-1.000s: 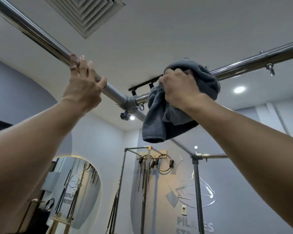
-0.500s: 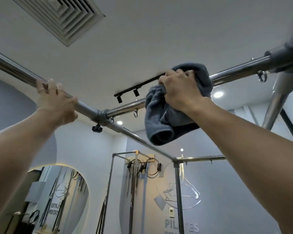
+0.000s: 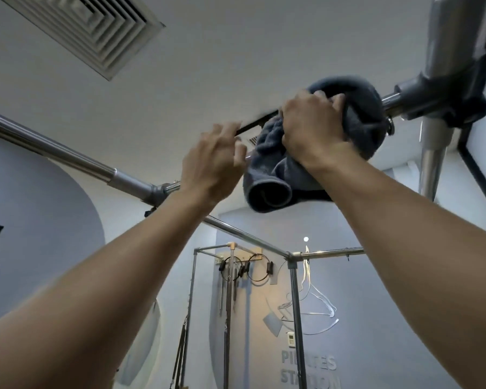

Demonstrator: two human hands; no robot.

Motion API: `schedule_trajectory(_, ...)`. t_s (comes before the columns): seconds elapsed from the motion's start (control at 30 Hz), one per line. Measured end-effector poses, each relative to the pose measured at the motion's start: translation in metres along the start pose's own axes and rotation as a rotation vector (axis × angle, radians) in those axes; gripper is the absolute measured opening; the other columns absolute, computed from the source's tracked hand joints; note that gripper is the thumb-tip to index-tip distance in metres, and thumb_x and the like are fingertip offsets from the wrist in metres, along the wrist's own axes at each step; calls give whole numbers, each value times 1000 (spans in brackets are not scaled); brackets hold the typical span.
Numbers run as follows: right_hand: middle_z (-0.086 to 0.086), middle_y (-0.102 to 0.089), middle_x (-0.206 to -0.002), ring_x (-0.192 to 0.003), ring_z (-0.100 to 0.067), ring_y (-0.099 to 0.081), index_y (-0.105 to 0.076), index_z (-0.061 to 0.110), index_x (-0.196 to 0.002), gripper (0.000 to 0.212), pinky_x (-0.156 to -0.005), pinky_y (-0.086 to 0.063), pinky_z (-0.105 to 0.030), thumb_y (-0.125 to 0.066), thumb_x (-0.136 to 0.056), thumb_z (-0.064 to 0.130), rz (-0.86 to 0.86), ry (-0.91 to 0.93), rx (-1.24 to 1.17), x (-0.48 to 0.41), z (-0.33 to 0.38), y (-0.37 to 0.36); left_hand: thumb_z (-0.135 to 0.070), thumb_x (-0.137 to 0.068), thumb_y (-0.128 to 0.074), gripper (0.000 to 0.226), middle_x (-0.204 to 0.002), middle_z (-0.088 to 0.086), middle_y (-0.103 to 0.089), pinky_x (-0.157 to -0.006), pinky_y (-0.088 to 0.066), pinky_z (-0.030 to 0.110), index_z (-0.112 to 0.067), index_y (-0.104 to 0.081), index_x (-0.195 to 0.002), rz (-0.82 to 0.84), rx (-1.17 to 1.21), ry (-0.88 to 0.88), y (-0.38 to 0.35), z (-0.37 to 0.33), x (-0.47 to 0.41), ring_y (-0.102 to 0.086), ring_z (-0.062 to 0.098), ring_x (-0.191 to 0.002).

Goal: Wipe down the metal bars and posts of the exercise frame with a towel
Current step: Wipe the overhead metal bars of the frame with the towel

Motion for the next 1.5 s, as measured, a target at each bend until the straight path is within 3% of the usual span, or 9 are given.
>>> schedule_trajectory(0.17,-2,-60,-119,-115,-29,-52,-65,24,-109,25,-96,-33,-55,-47,-92,21,87,275,-29,11,0,-8,-28,-92,-47,41,-124,16,-59,-87,-41,38,-8,-54,-127,82,105,-1,-22,-34,5,-55,35,-111)
schedule_trajectory(0.37,-4,-59,-124,-120,-35,-46,-63,29,-117,29,-101,-25,-67,-43,-99,20,-10,70,16,8,-48,10,-24,-92,-50,75,-158,17,-25,-111,-30,37,-1,-14,-153,171,100,-42,-38,-78,8,-32,30,-140)
schedule_trajectory(0.5,-2,-56,-126,-123,-31,-45,-61,25,-120,27,-100,-29,-63,-46,-97,26,45,206,-93,19,-35,7,-27,-92,-50,72,-153,20,-29,-112,-29,36,2,-19,-151,147,118,85,-34,-79,10,-31,32,-140)
schedule_trajectory(0.57,1,-56,-127,-123,-28,-44,-59,28,-122,33,-99,-30,-60,-57,-90,34,26,259,-151,27,-54,10,-36,-92,-54,82,-160,17,-16,-117,-23,35,-1,-13,-153,210,75,25,-30,-80,24,-20,28,-147)
schedule_trajectory(0.67,-2,-57,-124,-119,-32,-43,-58,27,-123,44,-97,-31,-60,-62,-82,43,-107,110,-136,34,-77,15,-51,-89,-60,96,-163,12,-3,-121,-18,35,-9,-5,-155,318,109,-78,-21,-97,39,-10,25,-150)
schedule_trajectory(0.8,-8,-46,-132,-124,-35,-37,-51,19,-129,43,-93,-39,-59,-56,-90,37,11,-3,-159,37,-55,22,-55,-82,-68,112,-163,16,0,-121,-12,35,-2,-1,-154,360,96,-16,-15,-115,34,-2,24,-151)
schedule_trajectory(1.03,-11,-53,-130,-123,-35,-45,-51,19,-129,50,-100,-44,-44,-64,-84,34,112,-161,-729,57,-33,55,-35,-73,-83,122,-154,17,-21,-116,-29,39,-2,2,-154,343,112,-13,34,-101,55,-28,31,-141)
schedule_trajectory(1.2,-8,-58,-127,-119,-32,-51,-51,23,-128,52,-103,-42,-42,-61,-80,40,172,-228,-1051,76,-7,90,-17,-77,-74,101,-154,18,-26,-111,-35,49,-4,-9,-154,255,-12,-17,90,-93,66,-34,36,-139)
schedule_trajectory(1.5,-5,-63,-117,-110,-26,-56,-57,24,-123,42,-96,-48,-41,-61,-82,32,242,-228,-1437,127,76,146,-40,-69,-60,109,-158,7,-20,-110,-22,16,-11,-2,-156,470,-95,137,209,-82,115,-26,17,-143)
Point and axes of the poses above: each hand's wrist, its own x-axis away from the middle knuckle, its own y-axis out of the back of the hand, z = x × y, the point moved 1 cm from there along -x, towards the middle knuckle
